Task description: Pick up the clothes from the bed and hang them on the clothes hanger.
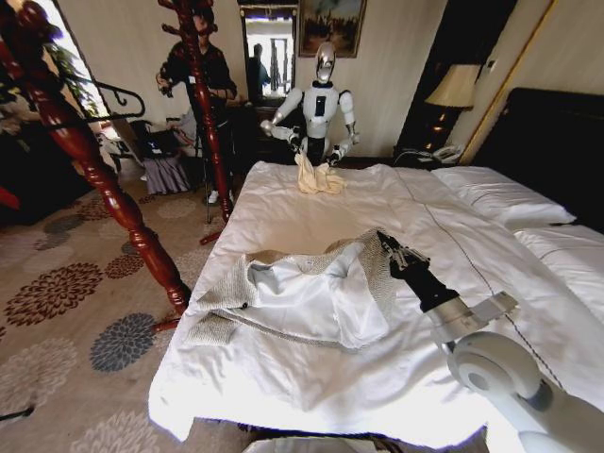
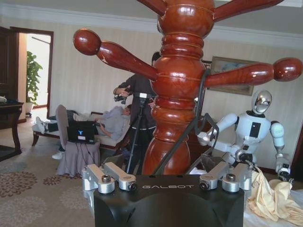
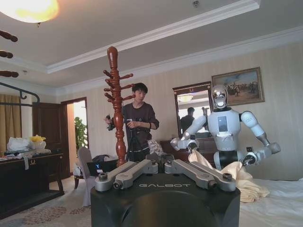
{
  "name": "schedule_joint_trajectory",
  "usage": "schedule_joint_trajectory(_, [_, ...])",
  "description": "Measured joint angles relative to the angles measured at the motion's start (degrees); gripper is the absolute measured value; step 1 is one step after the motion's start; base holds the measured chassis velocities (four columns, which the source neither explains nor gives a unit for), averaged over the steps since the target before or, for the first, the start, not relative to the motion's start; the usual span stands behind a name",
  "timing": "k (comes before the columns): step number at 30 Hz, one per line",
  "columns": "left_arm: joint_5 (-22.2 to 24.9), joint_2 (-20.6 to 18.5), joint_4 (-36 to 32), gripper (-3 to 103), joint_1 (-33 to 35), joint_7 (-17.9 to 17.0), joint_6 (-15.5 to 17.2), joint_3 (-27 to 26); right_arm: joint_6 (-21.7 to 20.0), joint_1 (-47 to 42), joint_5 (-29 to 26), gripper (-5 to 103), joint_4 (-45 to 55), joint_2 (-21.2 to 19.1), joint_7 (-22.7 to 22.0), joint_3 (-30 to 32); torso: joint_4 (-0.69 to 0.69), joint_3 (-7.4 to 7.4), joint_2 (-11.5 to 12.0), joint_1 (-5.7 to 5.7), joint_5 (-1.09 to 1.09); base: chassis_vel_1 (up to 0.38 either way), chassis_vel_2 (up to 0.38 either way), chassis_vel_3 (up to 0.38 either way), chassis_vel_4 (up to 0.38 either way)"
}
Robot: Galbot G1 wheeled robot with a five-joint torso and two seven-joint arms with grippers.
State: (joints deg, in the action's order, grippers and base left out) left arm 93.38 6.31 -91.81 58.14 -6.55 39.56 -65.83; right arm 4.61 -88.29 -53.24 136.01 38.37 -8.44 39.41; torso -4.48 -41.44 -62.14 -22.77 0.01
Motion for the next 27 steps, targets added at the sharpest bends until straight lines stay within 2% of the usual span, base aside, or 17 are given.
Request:
schedule_joint_trajectory(1, [-0.03,0.22,-0.28,87,0.17,0.45,-0.13,0.00,0.02,0.03,0.02,1,-0.07,0.00,0.00,0.00,0.00,0.00,0.00,0.00,0.00,0.000,0.000,0.000,0.000])
schedule_joint_trajectory(2, [-0.03,0.22,-0.28,87,0.17,0.45,-0.13,0.00,0.02,0.03,0.02,1,-0.07,0.00,0.00,0.00,0.00,0.00,0.00,0.00,0.00,0.000,0.000,0.000,0.000])
schedule_joint_trajectory(4, [-0.05,0.47,-0.64,76,0.48,0.88,-0.26,0.00,0.02,0.24,0.04,1,-0.15,0.04,0.00,-0.20,0.01,0.00,0.00,0.00,-0.01,0.000,0.000,0.000,0.000])
schedule_joint_trajectory(7, [-0.05,0.60,-0.78,71,0.75,1.22,-0.31,0.00,0.00,0.44,0.07,1,-0.29,0.11,0.00,-0.42,0.01,0.00,0.00,0.00,0.00,0.000,0.000,0.000,0.000])
schedule_joint_trajectory(10, [-0.03,0.69,-0.89,55,0.99,1.69,-0.53,0.09,-0.04,0.49,0.10,1,-0.39,0.20,0.00,-0.48,0.00,0.00,0.00,0.00,0.00,0.000,0.000,0.000,0.000])
schedule_joint_trajectory(11, [0.01,0.74,-0.95,55,1.00,1.82,-0.58,0.13,-0.06,0.49,0.12,1,-0.42,0.26,0.00,-0.49,0.01,0.00,0.00,0.00,0.00,0.000,0.000,0.000,0.000])
schedule_joint_trajectory(12, [0.18,0.86,-1.06,43,1.00,2.00,-0.72,0.20,-0.09,0.38,0.19,1,-0.45,0.34,0.00,-0.49,0.01,0.00,0.00,0.00,0.00,0.000,0.000,0.000,0.000])
schedule_joint_trajectory(14, [0.22,0.90,-1.11,43,0.98,2.11,-0.77,0.25,-0.11,0.28,0.25,1,-0.46,0.35,0.00,-0.49,0.01,0.00,0.00,0.00,0.00,0.000,0.000,0.000,0.000])
schedule_joint_trajectory(17, [0.23,1.03,-1.30,27,0.86,2.68,-1.22,0.48,-0.12,0.05,0.41,1,-0.47,0.40,0.00,-0.43,0.01,0.00,0.00,0.00,0.00,0.000,0.000,0.000,0.000])
schedule_joint_trajectory(19, [0.23,1.13,-1.50,27,0.79,3.00,-1.50,0.52,-0.13,0.02,0.44,1,-0.51,0.47,0.00,-0.40,0.01,0.00,0.00,0.00,0.00,0.000,0.000,0.000,0.000])
schedule_joint_trajectory(20, [0.22,1.23,-1.70,22,0.73,3.32,-1.81,0.55,-0.13,0.00,0.50,1,-0.56,0.52,0.00,-0.40,0.01,0.00,0.00,0.00,0.00,0.000,0.000,0.000,0.000])
schedule_joint_trajectory(21, [0.22,1.23,-1.70,22,0.73,3.32,-1.81,0.55,-0.13,0.00,0.50,1,-0.56,0.52,0.00,-0.40,0.01,0.00,0.00,0.00,0.00,0.000,0.000,0.000,0.000])
schedule_joint_trajectory(22, [0.21,1.28,-1.93,11,0.67,3.62,-2.15,0.55,-0.14,-0.03,0.59,1,-0.62,0.54,0.00,-0.40,0.01,0.00,0.00,0.00,0.00,0.000,0.000,0.000,0.000])
schedule_joint_trajectory(23, [0.21,1.28,-2.05,11,0.65,3.76,-2.29,0.55,-0.15,-0.05,0.65,1,-0.66,0.55,0.00,-0.39,0.01,0.00,0.00,0.00,0.00,0.000,0.000,0.000,0.000])
schedule_joint_trajectory(25, [0.30,1.28,-2.33,3,0.55,4.00,-2.66,0.50,-0.16,-0.09,0.72,1,-0.71,0.53,0.00,-0.40,0.00,0.00,0.00,0.00,0.00,0.000,0.000,0.000,0.000])
schedule_joint_trajectory(27, [0.58,1.24,-2.54,2,0.27,4.08,-2.92,0.41,-0.17,-0.14,0.74,1,-0.71,0.51,-0.01,-0.39,0.00,0.00,0.00,0.00,0.00,0.000,0.000,0.000,0.000])
